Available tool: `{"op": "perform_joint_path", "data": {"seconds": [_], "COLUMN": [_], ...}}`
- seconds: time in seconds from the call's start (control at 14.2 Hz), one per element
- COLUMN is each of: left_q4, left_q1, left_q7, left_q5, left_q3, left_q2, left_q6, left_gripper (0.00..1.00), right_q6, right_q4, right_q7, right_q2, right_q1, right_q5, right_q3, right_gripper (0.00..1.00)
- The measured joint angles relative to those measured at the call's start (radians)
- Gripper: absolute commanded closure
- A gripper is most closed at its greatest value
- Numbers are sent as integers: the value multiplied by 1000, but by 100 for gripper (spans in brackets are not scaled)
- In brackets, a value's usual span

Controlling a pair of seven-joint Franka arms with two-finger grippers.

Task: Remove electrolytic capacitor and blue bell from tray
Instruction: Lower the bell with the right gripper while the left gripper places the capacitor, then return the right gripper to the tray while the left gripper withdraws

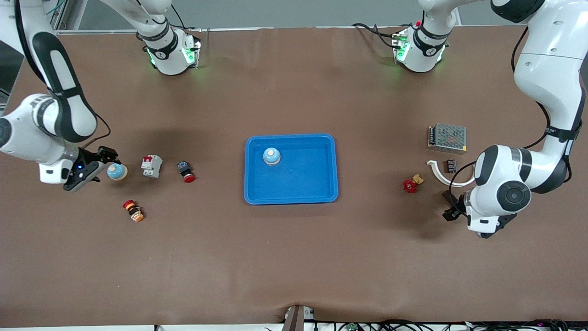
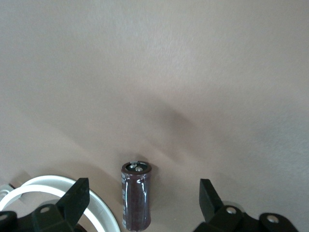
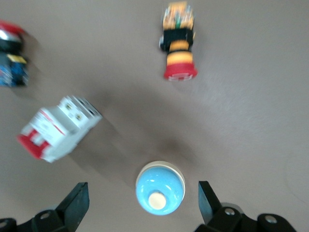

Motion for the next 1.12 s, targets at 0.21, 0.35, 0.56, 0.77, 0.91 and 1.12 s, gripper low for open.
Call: {"op": "perform_joint_path", "data": {"seconds": [0.21, 0.35, 0.56, 0.77, 0.91, 1.12], "left_q4": [13, 24, 43, 57, 80, 134], "left_q1": [-2, -4, -1, 2, 3, -3], "left_q7": [1, 42, 183, 253, 270, 336], "left_q5": [2, 5, 5, 5, -10, -51], "left_q3": [-6, -12, -15, -16, -33, -77], "left_q2": [-5, -27, -104, -188, -210, -211], "left_q6": [1, 3, 1, -53, -87, -120], "left_gripper": [0, 0, 0, 0, 0, 0], "right_q6": [-118, -215, -352, -444, -479, -499], "right_q4": [73, 133, 220, 271, 290, 298], "right_q7": [121, 226, 426, 648, 795, 1050], "right_q2": [-41, -63, -108, -147, -166, -188], "right_q1": [43, 88, 175, 278, 346, 467], "right_q5": [2, 2, 2, 2, 2, 2], "right_q3": [0, 2, 4, 7, 9, 11], "right_gripper": [0, 0, 0, 0, 0, 0]}}
